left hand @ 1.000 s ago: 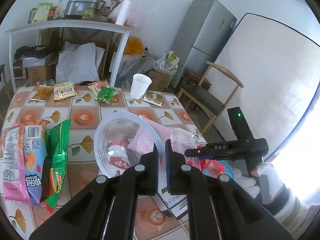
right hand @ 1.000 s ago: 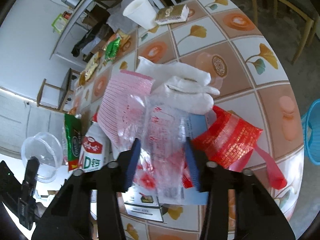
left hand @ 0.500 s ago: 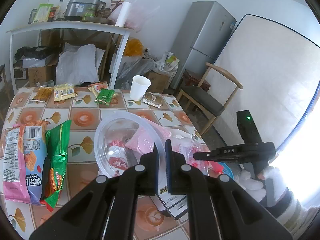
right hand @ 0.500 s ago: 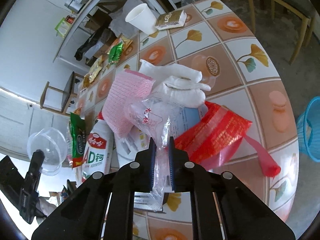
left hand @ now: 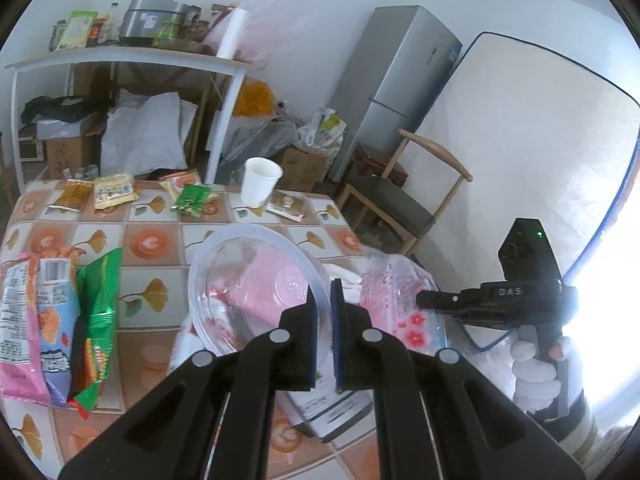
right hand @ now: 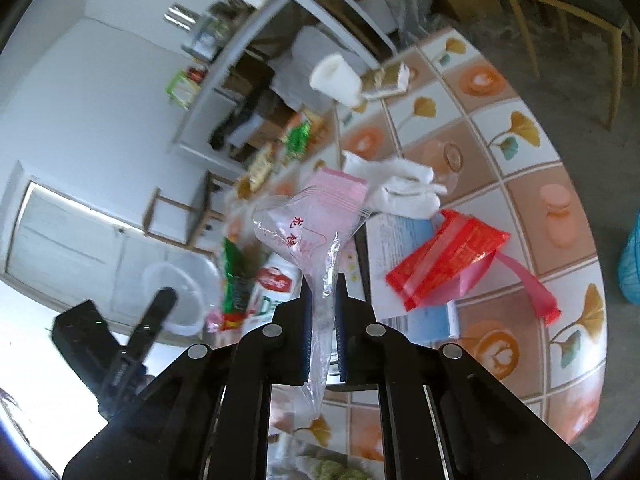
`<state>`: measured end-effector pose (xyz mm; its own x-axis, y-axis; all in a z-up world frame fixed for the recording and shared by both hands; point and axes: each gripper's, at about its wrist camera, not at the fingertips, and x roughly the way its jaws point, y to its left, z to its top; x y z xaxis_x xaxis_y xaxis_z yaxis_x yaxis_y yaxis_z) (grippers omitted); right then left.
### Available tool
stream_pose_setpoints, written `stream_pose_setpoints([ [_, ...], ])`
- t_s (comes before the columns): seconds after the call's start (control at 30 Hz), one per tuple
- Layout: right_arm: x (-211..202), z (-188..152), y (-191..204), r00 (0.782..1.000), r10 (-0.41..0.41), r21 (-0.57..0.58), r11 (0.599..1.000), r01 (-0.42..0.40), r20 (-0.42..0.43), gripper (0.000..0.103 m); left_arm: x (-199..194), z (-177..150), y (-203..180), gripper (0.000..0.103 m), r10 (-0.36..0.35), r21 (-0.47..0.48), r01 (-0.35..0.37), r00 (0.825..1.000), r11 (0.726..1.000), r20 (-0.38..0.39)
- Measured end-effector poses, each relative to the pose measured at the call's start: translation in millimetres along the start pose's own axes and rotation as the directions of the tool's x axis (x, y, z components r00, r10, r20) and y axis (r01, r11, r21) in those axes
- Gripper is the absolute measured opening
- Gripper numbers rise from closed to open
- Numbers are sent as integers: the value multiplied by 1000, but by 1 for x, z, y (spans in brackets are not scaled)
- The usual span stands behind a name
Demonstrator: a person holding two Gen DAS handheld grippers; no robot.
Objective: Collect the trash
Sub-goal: 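Grasp the clear plastic bowl with the left gripper while the right gripper grasps a clear plastic bag, then carry the bowl and bag over the blue wastebasket and release both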
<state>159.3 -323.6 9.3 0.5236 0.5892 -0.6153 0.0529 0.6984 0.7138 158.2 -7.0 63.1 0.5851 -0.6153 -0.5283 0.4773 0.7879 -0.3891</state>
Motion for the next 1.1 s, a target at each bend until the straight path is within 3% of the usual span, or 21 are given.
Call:
stream_pose_setpoints([
  [0.2, -55, -3, -23, 991, -11, 33, 999, 7, 133, 9, 27, 11, -39, 6, -124, -9, 124, 991, 992, -47],
  [0.3, -95, -11, -55, 972, -62, 93, 995, 42, 227, 9, 59, 17, -68, 6, -217, -18, 216, 969, 976, -117],
  [0.47, -155, -27, -118, 913, -213, 238, 962, 133, 348, 9, 128, 18, -135, 6, -338, -16, 347, 900, 938, -276],
  [0.6, -195, -48, -186, 853, -343, 399, 900, 178, 393, 9, 196, 3, -210, 6, -371, 21, 420, 824, 907, -429],
  [0.73, -211, -64, -249, 830, -413, 524, 833, 179, 374, 9, 261, -23, -276, 6, -358, 49, 464, 742, 885, -566],
  [0.83, -212, -73, -294, 829, -438, 604, 781, 159, 347, 10, 316, -47, -317, 6, -318, 61, 469, 684, 881, -656],
  [1.0, -206, -75, -359, 819, -478, 706, 696, 133, 317, 10, 392, -77, -362, 6, -241, 100, 441, 651, 892, -720],
  [1.07, -205, -70, -380, 812, -496, 727, 673, 134, 309, 15, 427, -88, -378, 6, -222, 100, 429, 635, 898, -740],
  [1.1, -202, -67, -396, 805, -509, 746, 653, 132, 304, 16, 439, -91, -382, 10, -219, 94, 424, 630, 901, -745],
])
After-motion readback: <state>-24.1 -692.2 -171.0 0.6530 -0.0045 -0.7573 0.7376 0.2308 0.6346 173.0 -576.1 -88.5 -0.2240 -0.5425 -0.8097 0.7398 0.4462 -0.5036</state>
